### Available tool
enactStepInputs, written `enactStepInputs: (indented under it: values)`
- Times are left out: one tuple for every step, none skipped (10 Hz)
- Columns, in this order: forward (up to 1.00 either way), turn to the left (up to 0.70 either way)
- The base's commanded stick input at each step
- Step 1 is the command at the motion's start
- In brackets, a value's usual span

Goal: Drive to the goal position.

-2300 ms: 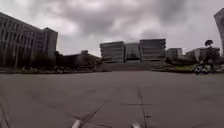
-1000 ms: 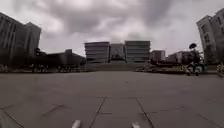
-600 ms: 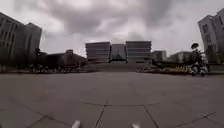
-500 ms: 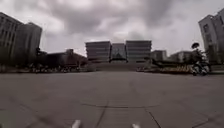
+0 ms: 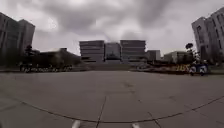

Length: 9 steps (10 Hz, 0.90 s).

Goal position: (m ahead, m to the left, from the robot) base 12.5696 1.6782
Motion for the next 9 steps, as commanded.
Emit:
enactStepInputs:
  values:
    - [1.0, -0.3]
    - [1.0, 0.0]
    - [1.0, 0.0]
    - [1.0, 0.0]
    - [1.0, 0.0]
    - [1.0, 0.0]
    - [1.0, 0.0]
    - [1.0, 0.0]
    - [1.0, 0.0]
